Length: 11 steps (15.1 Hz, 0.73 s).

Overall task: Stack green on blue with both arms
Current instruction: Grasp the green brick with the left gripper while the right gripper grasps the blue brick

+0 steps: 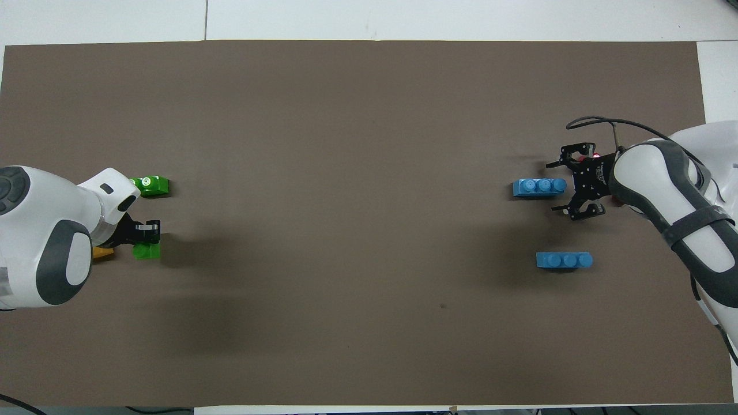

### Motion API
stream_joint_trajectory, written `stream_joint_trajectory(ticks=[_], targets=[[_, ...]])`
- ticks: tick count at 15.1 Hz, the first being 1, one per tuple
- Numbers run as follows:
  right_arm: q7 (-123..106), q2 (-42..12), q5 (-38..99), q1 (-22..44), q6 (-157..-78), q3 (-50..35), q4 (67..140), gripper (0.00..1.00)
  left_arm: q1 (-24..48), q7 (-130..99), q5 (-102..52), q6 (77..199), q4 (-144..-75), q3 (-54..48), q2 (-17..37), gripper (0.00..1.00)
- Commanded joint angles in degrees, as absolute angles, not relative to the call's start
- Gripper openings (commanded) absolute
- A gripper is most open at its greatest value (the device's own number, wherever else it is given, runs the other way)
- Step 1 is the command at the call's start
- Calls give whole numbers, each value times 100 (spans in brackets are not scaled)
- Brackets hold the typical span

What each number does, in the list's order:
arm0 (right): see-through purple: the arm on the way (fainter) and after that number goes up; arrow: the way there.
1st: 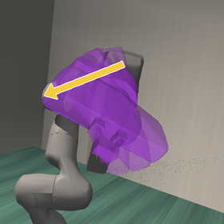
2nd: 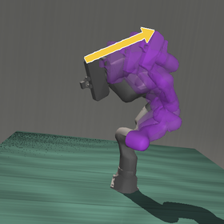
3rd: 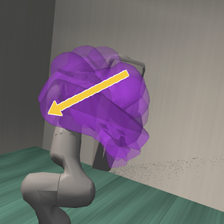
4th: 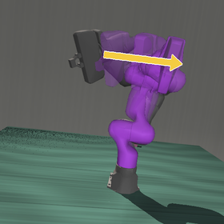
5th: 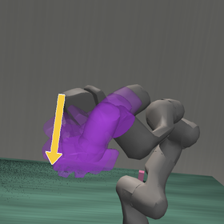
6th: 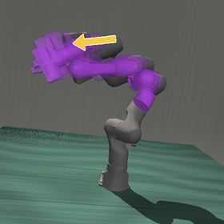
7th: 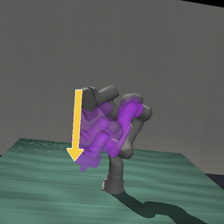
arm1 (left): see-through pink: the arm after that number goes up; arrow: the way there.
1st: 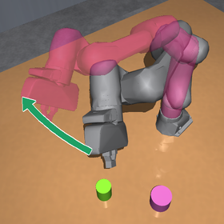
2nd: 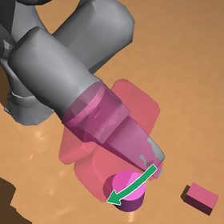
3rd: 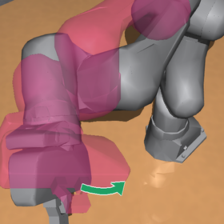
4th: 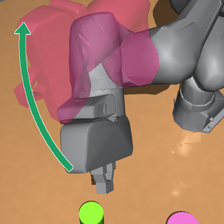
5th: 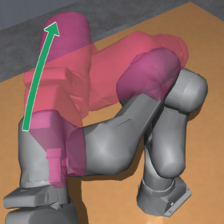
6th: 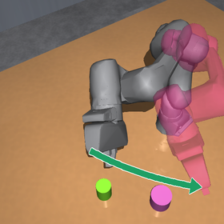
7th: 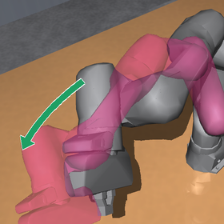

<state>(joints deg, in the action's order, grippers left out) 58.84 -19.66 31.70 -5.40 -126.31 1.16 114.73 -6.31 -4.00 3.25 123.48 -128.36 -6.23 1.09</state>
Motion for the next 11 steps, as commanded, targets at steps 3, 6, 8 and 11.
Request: stream_joint_trajectory(ticks=[3, 6, 8, 11], targets=[[5687, -1934, 3401, -536, -12779, 105, 11610, 100, -405, -1176, 387, 11865, -12147, -633, 360, 0], [5678, -1934, 3401, -554, -12779, 105, 11637, 100, -360, -1389, -42, 11804, -11866, -624, 369, 0], [5669, -1934, 3401, -562, -12779, 105, 11646, 100, -326, -1668, -211, 11646, -11594, -633, 456, 0], [5511, -1925, 3401, -624, -12779, 114, 11654, 99, -229, -2224, -211, 11514, -11426, -633, 501, 0]])
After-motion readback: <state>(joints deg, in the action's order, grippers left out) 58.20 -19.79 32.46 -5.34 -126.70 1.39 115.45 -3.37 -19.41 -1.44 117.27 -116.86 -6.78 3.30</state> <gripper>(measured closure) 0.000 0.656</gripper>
